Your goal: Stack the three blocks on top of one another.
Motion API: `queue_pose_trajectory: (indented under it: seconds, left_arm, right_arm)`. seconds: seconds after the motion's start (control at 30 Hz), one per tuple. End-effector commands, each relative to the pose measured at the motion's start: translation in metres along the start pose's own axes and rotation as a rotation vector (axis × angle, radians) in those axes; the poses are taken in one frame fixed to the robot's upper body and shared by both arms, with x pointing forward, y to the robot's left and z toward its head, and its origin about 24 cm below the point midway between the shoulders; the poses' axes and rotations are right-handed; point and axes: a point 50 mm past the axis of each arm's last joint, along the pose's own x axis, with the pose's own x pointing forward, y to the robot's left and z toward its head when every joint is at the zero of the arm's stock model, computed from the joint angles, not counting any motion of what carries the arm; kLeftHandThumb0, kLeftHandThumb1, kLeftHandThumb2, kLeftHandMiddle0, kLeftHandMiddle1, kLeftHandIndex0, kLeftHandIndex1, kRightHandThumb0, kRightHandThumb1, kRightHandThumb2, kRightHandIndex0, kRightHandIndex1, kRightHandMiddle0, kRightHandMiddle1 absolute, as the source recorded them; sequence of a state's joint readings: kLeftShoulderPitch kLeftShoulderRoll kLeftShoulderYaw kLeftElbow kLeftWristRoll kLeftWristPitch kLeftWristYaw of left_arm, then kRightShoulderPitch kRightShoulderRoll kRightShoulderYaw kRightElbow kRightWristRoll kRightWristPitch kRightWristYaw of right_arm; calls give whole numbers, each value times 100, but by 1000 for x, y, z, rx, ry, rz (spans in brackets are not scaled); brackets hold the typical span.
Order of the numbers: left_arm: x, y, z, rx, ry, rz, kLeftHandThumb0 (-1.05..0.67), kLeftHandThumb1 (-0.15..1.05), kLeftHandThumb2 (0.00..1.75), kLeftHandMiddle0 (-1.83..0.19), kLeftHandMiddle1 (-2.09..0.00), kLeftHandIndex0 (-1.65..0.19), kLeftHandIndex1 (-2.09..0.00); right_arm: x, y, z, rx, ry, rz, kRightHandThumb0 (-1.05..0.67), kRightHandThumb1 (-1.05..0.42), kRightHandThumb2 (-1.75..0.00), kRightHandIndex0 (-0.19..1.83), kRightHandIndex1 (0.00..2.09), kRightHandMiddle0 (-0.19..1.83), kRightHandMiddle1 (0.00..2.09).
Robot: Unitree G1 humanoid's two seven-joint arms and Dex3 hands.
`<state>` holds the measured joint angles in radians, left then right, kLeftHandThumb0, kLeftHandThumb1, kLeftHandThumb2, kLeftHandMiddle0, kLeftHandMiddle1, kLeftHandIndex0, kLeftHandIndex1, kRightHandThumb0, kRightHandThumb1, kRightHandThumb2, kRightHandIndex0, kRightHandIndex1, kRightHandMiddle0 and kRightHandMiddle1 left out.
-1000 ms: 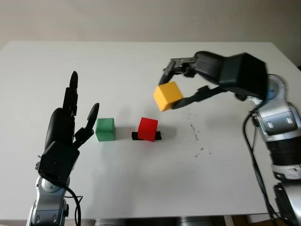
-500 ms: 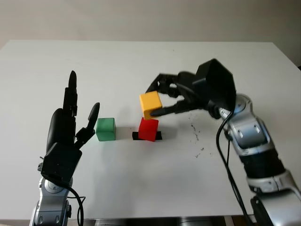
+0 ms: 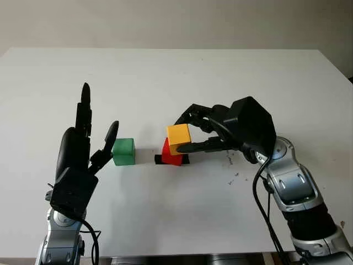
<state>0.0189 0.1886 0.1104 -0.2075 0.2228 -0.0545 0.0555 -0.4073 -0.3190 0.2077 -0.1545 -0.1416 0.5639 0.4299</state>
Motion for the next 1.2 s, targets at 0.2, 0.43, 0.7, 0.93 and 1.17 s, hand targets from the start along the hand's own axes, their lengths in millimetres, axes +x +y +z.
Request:
queue_pose_trajectory:
  seconds: [0.2, 0.43, 0.7, 0.93, 1.17]
  left_arm:
    - [1, -1, 4, -7, -20, 2, -68, 105, 50, 10, -5, 12, -5]
    - [-1, 0, 3, -20, -11, 5, -69, 105, 49, 9, -6, 12, -5]
    - [-2, 1, 3, -10, -10, 8, -68, 105, 49, 8, -6, 12, -5]
    - [-2, 2, 3, -7, -5, 10, -68, 105, 50, 8, -5, 12, -5]
    - [-4, 2, 3, -7, -5, 15, -68, 105, 50, 7, -6, 11, -6]
  right_arm:
    - [3, 4, -2, 55, -64, -84, -40, -101, -6, 16, 4, 16, 165]
    - [6, 7, -1, 59, -84, -89, -39, -100, -5, 16, 4, 15, 168]
    - [6, 5, -3, 65, -88, -82, -37, -100, -5, 15, 5, 16, 165]
    - [4, 6, -5, 54, -83, -61, -37, -99, -5, 15, 5, 17, 166]
    - [1, 7, -8, 25, -53, -51, -38, -99, -5, 15, 5, 18, 162]
